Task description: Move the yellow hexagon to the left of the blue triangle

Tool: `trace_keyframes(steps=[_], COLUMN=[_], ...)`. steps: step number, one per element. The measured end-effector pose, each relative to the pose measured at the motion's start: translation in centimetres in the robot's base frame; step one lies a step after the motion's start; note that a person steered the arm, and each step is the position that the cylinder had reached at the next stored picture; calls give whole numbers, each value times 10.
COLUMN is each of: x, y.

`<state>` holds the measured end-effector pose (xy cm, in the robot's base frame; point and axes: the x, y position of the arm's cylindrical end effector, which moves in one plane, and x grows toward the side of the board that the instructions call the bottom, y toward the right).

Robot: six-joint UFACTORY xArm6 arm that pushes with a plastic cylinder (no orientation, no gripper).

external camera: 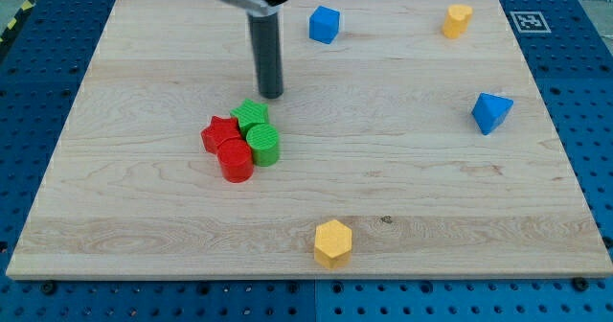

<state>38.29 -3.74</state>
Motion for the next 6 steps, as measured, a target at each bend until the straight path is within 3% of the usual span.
trace_keyframes(steps=[1, 3, 4, 6], x=[2, 112, 162, 169], y=[51, 114, 104, 9])
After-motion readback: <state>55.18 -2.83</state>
